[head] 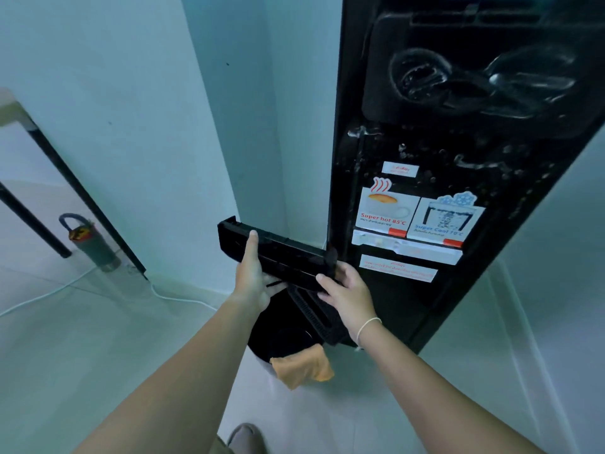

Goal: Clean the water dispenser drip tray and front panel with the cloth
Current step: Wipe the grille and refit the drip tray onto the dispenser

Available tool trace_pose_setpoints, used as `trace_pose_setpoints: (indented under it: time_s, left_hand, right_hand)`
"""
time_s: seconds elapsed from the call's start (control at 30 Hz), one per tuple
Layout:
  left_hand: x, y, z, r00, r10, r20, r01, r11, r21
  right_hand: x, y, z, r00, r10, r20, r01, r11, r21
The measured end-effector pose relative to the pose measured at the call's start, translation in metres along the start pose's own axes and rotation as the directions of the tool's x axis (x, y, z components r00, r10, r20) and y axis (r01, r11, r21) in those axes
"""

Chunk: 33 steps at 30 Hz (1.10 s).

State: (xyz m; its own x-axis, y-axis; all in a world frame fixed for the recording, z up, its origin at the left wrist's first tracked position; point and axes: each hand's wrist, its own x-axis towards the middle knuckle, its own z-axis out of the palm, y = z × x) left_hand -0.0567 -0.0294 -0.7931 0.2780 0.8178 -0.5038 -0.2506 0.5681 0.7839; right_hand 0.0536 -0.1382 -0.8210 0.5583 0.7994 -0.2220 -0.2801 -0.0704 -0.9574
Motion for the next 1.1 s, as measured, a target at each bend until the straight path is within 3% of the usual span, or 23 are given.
trace_pose_setpoints:
  time_s: [0.13, 0.23, 0.37, 0.67, 1.1]
  left_hand:
    - [-0.007, 0.016, -0.006, 0.998, 0.062, -0.006, -0.062, 0.998, 0.008]
    - [-0.005, 0.022, -0.013, 0.997, 0.080, -0.021, -0.076, 0.986, 0.145]
    - [-0.010, 0.021, -0.002, 0.995, 0.073, 0.067, -0.087, 0.966, 0.244]
    - [-0.018, -0.012, 0.042, 0.969, 0.039, 0.242, -0.103, 0.961, 0.257]
    - [-0.008, -0.047, 0.093, 0.974, -0.042, 0.225, -0.009, 0.976, 0.218]
  right_hand:
    - [-0.001, -0.021, -0.017, 0.994, 0.110, -0.017, -0.107, 0.986, 0.126]
    - [-0.004, -0.027, -0.039, 0.985, 0.170, -0.041, -0.161, 0.971, 0.176]
    - [-0.011, -0.033, -0.067, 0.974, 0.203, -0.098, -0.179, 0.961, 0.211]
    - [-0.019, -0.044, -0.130, 0.941, 0.207, -0.267, -0.156, 0.967, 0.199]
    - [0.001, -0.046, -0.193, 0.899, 0.187, -0.396, -0.119, 0.975, 0.189]
